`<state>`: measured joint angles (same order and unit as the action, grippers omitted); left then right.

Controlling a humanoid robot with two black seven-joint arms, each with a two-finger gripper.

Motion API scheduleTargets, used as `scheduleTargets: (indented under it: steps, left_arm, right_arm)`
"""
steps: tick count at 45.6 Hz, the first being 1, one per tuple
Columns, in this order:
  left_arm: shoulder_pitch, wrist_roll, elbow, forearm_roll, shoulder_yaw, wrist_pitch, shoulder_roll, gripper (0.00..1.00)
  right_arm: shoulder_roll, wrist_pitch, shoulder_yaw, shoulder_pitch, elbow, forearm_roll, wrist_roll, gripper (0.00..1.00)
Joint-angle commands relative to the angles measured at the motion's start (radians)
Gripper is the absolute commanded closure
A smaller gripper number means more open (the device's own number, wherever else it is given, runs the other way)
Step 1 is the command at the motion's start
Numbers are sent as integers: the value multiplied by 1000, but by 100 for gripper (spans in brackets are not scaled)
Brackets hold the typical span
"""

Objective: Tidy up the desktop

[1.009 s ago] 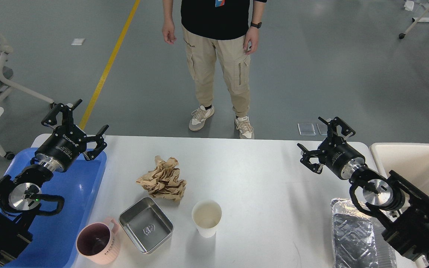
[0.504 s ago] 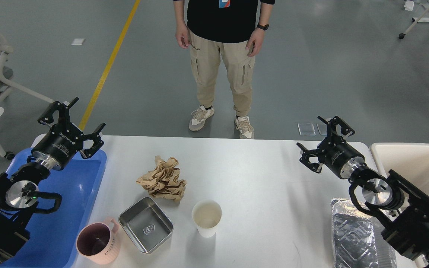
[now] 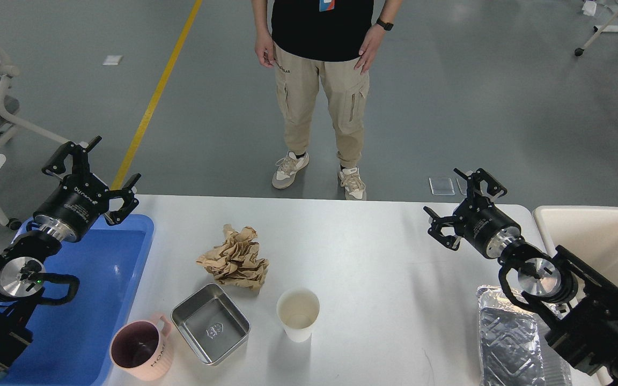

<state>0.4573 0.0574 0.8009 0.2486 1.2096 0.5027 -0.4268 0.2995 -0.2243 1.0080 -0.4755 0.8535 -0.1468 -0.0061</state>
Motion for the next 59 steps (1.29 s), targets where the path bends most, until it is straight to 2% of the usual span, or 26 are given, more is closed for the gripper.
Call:
scheduleTargets:
  steps: [1, 21, 51, 59]
  left_arm:
    - [-2, -2, 9, -3, 1, -7, -7, 2]
    - [-6, 10, 9, -2, -8, -19, -1, 2]
    - [-2, 2, 9, 9, -22, -41, 8, 2]
    - [-3, 2, 14, 11, -41, -76, 8, 2]
  right_arm:
    - [-11, 2, 0, -2, -2, -7, 0, 0]
    - [-8, 2, 0, 1, -1, -11, 0, 0]
    - [-13, 2, 0, 1, -2, -13, 0, 0]
    - [-11, 2, -2, 0, -4, -13, 0, 0]
